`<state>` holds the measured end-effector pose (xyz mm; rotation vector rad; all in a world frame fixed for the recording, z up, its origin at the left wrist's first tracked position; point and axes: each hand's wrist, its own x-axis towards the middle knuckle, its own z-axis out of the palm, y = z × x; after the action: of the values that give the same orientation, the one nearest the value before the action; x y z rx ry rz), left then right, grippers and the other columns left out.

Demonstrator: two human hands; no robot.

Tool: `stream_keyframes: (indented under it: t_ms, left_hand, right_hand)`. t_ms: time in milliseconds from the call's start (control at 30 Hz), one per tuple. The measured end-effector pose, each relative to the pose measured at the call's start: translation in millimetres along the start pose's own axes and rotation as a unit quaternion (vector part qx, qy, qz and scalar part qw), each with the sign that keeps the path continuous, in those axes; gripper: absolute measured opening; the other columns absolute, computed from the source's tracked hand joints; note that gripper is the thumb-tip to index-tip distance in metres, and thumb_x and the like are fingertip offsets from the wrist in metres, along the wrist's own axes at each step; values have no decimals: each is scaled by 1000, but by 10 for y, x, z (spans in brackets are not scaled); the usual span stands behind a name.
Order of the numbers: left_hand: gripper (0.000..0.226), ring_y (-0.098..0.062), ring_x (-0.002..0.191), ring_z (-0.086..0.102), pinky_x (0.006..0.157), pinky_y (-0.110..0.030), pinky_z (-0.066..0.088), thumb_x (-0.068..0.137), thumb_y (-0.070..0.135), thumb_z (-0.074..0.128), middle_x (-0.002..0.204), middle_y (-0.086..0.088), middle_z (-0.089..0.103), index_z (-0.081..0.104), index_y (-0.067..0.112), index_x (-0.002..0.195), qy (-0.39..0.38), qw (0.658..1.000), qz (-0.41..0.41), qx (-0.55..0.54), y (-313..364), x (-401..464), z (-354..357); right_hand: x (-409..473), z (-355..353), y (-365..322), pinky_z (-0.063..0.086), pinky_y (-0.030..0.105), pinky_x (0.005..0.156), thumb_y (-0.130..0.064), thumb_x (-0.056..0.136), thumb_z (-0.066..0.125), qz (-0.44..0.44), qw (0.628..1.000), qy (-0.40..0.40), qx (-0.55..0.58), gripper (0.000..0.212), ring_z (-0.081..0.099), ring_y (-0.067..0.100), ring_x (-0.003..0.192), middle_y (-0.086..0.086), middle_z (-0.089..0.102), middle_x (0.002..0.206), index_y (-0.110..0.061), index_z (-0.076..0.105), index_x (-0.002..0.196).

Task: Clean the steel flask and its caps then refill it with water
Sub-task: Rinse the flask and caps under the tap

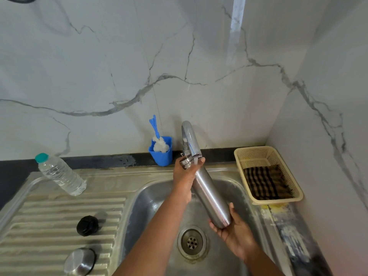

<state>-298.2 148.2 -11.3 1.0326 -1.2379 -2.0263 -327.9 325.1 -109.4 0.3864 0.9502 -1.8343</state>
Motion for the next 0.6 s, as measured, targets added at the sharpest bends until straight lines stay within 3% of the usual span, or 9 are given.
stream_keyframes:
  t_ms: [67,100,167,267,333,400,467,533,600]
  left_hand:
    - [37,-19,91,64,84,-33,51,76,14,83,93,0,70,64,19,106,7,1000,-9,-11,-14,31,-40]
    - [31,-19,90,64,84,-35,51,77,14,82,91,0,70,65,19,102,3,1000,-13,-16,-22,34,-65]
    - [24,-19,86,64,85,-38,52,78,12,80,85,0,69,66,18,96,-20,999,-15,-33,-40,23,-90]
    - [26,-17,78,66,74,-33,55,77,8,78,82,-3,69,65,16,99,-63,996,-9,-67,-38,-27,-89]
    - [35,-16,77,67,73,-33,56,72,11,82,85,-5,70,65,16,102,-66,994,-1,-86,-15,-46,-89]
    - [39,-17,78,66,78,-36,53,68,13,83,85,-4,69,65,17,103,-35,995,-2,-91,7,-32,-90]
    - [27,-20,80,62,80,-37,50,77,11,76,88,-6,67,65,16,102,5,995,-10,-98,18,-11,-85]
    - [21,-21,81,63,78,-35,52,82,9,73,96,-11,68,66,15,101,18,996,-13,-84,14,-7,-89]
    - [28,-22,85,67,77,-35,57,75,11,81,104,-14,70,69,13,101,-7,999,-10,-34,-13,-29,-93]
  right_hand:
    - [-3,-52,-19,61,43,65,-22,78,70,-43,999,-9,9,49,60,38,105,25,52,137,-11,55,123]
    - [-16,-73,-29,59,42,63,-20,70,81,-57,998,-8,-9,58,60,37,104,23,52,138,-13,56,121]
    - [-43,-95,-33,59,41,64,-36,64,88,-33,999,-16,-17,77,62,37,99,26,59,129,-7,55,128]
    - [-98,-92,-37,55,30,47,-62,87,49,42,998,-31,-44,74,63,27,59,27,67,92,0,55,127]
    - [-71,-130,-39,45,24,40,-67,88,43,53,996,-36,-66,76,52,18,45,20,62,79,-2,54,127]
    - [-91,-124,-37,47,27,44,-58,83,61,62,994,-65,-55,71,55,19,52,21,62,86,-4,55,128]
    - [-55,-172,-54,52,34,53,-37,56,94,24,996,-72,-56,85,61,27,71,23,61,106,-11,55,127]
    - [-5,-242,-39,53,38,66,-14,27,100,-20,987,-72,-145,110,60,32,92,20,54,124,-18,50,124]
    - [25,-264,2,53,39,74,-8,24,95,-59,955,-49,-285,109,58,34,104,21,55,126,-16,45,120]
